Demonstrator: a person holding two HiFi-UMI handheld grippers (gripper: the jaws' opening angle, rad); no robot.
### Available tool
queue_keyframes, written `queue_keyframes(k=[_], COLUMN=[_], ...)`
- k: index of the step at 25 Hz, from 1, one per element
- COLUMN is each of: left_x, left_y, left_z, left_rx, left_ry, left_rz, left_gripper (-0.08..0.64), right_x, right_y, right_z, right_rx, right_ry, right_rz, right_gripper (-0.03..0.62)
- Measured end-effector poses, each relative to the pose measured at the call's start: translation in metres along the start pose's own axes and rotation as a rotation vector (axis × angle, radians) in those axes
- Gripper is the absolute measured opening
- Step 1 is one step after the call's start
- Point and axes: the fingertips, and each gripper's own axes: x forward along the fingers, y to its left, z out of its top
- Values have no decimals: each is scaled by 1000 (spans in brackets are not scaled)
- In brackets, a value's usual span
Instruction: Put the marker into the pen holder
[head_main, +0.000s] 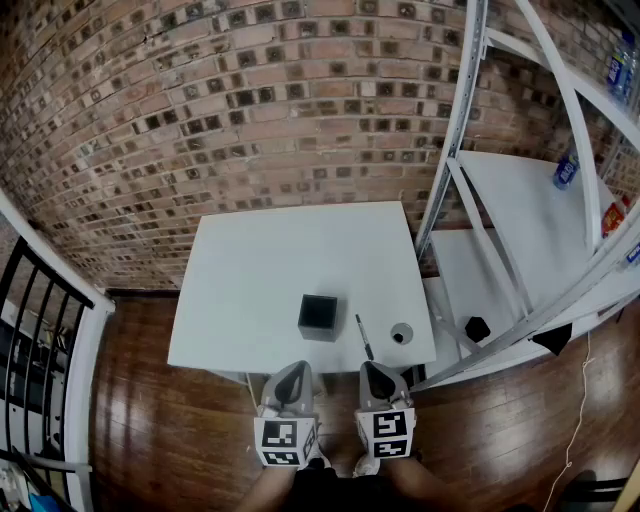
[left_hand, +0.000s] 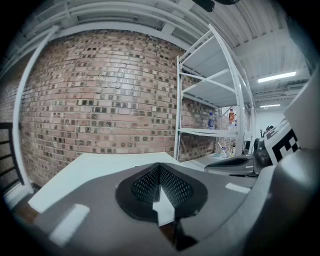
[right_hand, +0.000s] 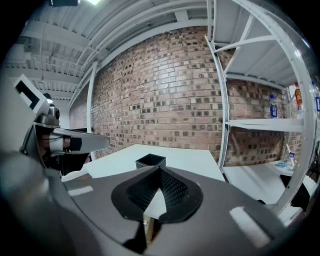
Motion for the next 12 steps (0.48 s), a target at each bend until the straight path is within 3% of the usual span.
queue_keyframes(k=[6,12], left_x=[30,47], left_y=[57,77], left_z=[-3,-20], left_rx=[15,12], left_ry=[18,57], left_rz=[-20,-65], left_gripper=[14,14], right_x=[46,68], right_y=[-3,-6], right_z=[-14,-30], right_rx=[-16,-34], right_ry=[80,164], right_rz=[-71,-113], right_gripper=[2,2])
